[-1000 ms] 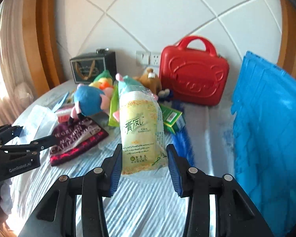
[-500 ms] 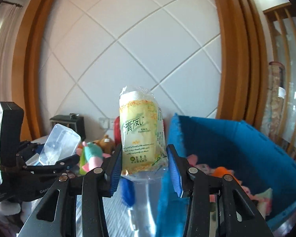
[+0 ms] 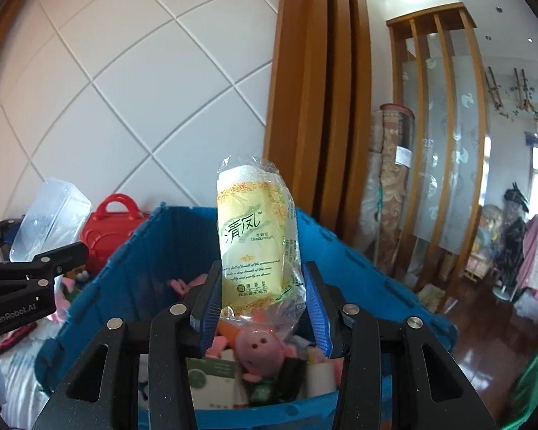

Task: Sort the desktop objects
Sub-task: 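Carry the box and tissue pack over the crate and open both grippers, then withdraw both grippers from the crate toward the table, then move left gripper to the maroon knit beanie while right gripper approaches the blue feather duster, then grasp the maroon beanie with left gripper while right gripper grasps the feather duster, then lift the beanie and feather duster off the bed, then carry the beanie and duster over the crate and open both grippers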

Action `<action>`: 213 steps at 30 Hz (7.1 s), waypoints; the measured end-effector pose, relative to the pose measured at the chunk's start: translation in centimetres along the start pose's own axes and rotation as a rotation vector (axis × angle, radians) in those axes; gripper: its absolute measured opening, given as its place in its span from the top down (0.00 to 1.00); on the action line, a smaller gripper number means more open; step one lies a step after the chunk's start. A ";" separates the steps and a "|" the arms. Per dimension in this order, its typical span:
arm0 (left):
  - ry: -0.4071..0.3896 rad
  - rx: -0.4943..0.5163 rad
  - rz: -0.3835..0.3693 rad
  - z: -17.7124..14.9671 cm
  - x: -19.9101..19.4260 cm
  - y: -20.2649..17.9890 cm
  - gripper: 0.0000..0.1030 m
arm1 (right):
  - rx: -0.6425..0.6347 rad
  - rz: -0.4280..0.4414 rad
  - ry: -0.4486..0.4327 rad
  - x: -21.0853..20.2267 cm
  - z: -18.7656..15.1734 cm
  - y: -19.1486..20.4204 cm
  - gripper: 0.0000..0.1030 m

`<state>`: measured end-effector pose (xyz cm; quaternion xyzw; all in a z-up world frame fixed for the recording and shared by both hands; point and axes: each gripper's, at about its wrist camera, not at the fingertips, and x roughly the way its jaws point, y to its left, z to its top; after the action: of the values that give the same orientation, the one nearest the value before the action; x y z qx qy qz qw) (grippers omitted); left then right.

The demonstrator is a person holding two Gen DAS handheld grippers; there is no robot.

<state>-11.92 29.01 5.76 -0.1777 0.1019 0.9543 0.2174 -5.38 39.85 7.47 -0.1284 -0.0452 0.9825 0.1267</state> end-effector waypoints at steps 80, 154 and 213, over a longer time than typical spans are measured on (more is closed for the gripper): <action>0.474 -0.562 0.610 -26.7 -6.0 43.0 0.06 | -0.195 0.470 0.086 1.8 -1.1 31.0 0.00; 0.524 -0.517 0.485 -29.1 -1.5 41.2 0.85 | -0.099 0.456 0.726 15.2 -15.7 31.4 0.92; 0.096 -0.385 0.418 -13.4 -9.2 35.3 0.79 | -0.026 0.552 0.239 4.4 -1.2 26.9 0.87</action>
<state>-16.19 -9.33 1.14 -0.2361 -0.0366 0.9707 -0.0268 -15.54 15.08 1.98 -0.2522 -0.0058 0.9571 -0.1425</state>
